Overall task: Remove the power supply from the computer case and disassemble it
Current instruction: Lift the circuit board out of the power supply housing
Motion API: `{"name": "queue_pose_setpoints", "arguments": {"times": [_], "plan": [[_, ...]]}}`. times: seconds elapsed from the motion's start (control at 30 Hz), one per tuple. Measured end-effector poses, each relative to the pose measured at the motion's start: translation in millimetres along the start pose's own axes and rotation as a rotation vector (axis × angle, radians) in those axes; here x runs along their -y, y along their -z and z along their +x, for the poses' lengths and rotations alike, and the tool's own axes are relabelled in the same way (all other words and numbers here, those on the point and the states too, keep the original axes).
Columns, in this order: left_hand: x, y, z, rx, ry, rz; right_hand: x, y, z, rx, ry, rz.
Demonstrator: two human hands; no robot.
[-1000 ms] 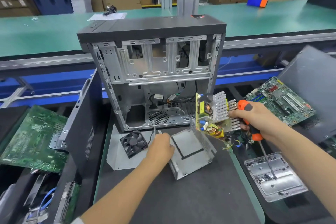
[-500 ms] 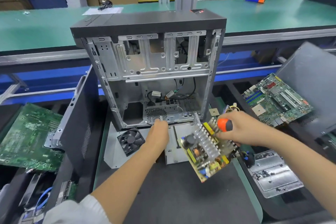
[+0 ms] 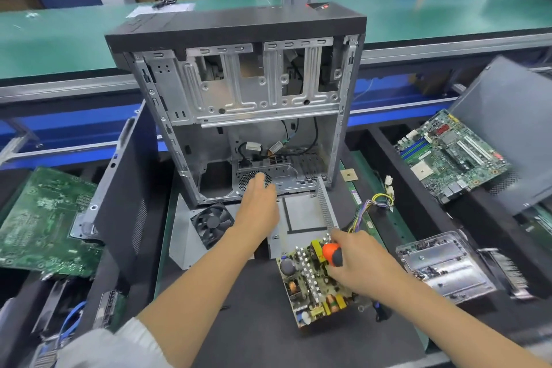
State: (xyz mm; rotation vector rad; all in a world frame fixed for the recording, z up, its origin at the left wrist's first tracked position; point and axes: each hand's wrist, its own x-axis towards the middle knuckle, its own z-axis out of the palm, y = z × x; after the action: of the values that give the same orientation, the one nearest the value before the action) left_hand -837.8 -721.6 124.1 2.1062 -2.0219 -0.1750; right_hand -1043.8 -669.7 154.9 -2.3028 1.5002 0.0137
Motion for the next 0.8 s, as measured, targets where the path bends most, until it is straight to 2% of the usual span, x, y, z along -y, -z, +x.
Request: {"name": "queue_pose_setpoints", "arguments": {"times": [0.17, 0.4, 0.6, 0.67, 0.73, 0.8], "plan": [[1, 0, -6, 0.060, -0.054, 0.084, 7, -11, -5, 0.072, -0.071, 0.017], [3, 6, -9, 0.098, -0.055, 0.041, 10, -49, -8, 0.235, -0.186, 0.081], [2, 6, -10, 0.089, -0.068, 0.037, 4, -56, -17, 0.227, -0.199, 0.100], [2, 6, -10, 0.089, -0.066, 0.048, -2, -41, -13, 0.251, -0.210, 0.217], [2, 5, -11, 0.070, -0.082, 0.066, -19, -16, -3, 0.183, -0.287, 0.453], [0, 3, -13, 0.019, -0.123, 0.083, -47, 9, 15, -0.066, -0.447, 0.588]]}}
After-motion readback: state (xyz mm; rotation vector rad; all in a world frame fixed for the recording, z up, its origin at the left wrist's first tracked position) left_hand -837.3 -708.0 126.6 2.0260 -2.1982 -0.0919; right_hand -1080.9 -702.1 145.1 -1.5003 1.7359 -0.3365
